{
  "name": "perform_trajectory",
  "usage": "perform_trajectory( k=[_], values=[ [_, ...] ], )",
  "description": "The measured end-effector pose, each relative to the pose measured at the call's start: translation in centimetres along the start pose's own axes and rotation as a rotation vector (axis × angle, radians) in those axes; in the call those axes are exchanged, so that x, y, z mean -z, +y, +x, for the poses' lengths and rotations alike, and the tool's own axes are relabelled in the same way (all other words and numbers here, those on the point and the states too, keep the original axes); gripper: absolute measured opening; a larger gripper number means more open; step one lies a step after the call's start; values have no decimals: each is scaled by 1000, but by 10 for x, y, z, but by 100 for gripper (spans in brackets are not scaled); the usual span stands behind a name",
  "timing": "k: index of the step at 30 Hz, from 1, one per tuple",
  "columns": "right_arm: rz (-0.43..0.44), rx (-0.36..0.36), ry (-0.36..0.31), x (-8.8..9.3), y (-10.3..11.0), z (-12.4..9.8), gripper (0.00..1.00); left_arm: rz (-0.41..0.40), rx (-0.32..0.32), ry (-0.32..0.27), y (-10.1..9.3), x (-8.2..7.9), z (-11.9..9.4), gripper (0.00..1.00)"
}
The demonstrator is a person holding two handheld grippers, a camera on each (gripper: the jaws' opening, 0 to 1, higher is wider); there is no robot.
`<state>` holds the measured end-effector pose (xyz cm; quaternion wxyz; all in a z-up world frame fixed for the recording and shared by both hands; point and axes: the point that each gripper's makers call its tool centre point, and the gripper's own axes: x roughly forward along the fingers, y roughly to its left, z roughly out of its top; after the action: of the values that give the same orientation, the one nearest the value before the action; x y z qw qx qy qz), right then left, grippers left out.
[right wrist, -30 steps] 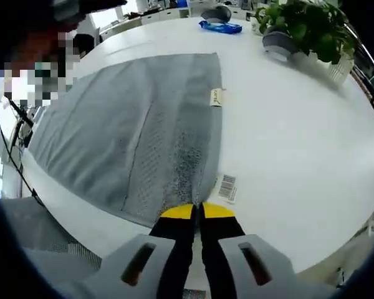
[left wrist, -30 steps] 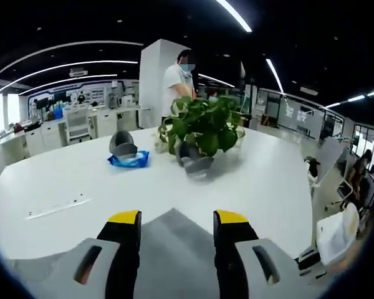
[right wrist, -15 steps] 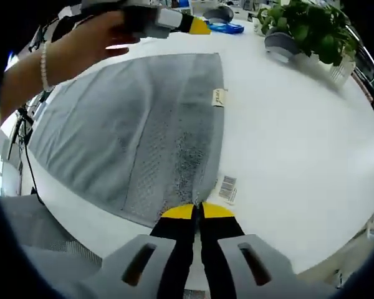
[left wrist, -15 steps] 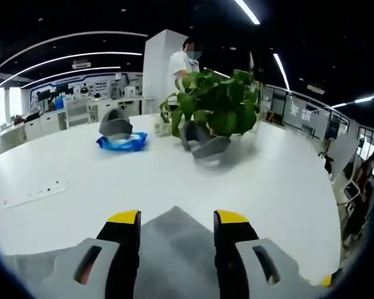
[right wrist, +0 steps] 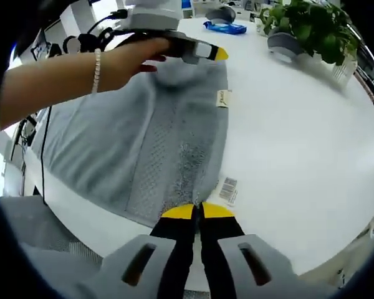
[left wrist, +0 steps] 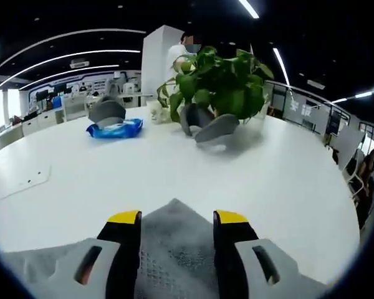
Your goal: Fold the towel on the table until its edges align and the towel forms a compact rectangular stack.
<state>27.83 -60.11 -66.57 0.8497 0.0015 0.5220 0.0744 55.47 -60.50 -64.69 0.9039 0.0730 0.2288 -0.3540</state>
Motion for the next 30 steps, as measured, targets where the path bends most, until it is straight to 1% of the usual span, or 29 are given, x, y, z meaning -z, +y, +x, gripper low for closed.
perform_trajectory(
  k=[3,5,7,11,13,14,15,16,18,20,22,24,26,27,28,29,30],
  values=[
    [20,-7,-2,0,-1,0,0,-4,1,19,1,6,2,45],
    [19,-7,-3,0,0,0,0,28,-8,11,3,4,2,43],
    [9,-3,-1,0,0,0,0,30,-10,9,2,4,3,43],
    [5,-8,1,0,2,0,0,60,5,0,-2,4,4,39],
    [19,-30,0,0,5,0,0,74,11,-8,-4,3,5,34],
    [24,-39,-1,0,7,0,0,93,21,-14,-6,2,5,30],
    [28,-52,-3,0,9,0,0,114,33,-16,-9,2,5,22],
    [32,-62,-2,0,11,0,0,123,54,-18,-15,3,5,19],
    [41,-79,-1,0,14,1,0,141,54,-12,-17,3,5,13],
    [35,-80,1,0,14,1,0,141,55,-5,-17,3,5,10],
    [31,-80,1,0,14,1,0,135,58,3,-13,3,5,5],
    [32,-80,3,0,14,1,0,109,74,9,-11,4,4,3],
    [28,-78,8,0,14,0,0,115,77,22,-11,5,1,3],
    [16,-79,10,0,15,0,0,112,80,29,-12,5,-1,3],
    [-14,-78,17,0,15,0,0,96,86,39,-13,6,-5,3],
    [-23,-75,29,0,16,0,0,83,87,44,-12,7,-8,3],
    [-26,-74,55,1,17,0,0,60,91,51,-12,7,-12,3]
  ],
)
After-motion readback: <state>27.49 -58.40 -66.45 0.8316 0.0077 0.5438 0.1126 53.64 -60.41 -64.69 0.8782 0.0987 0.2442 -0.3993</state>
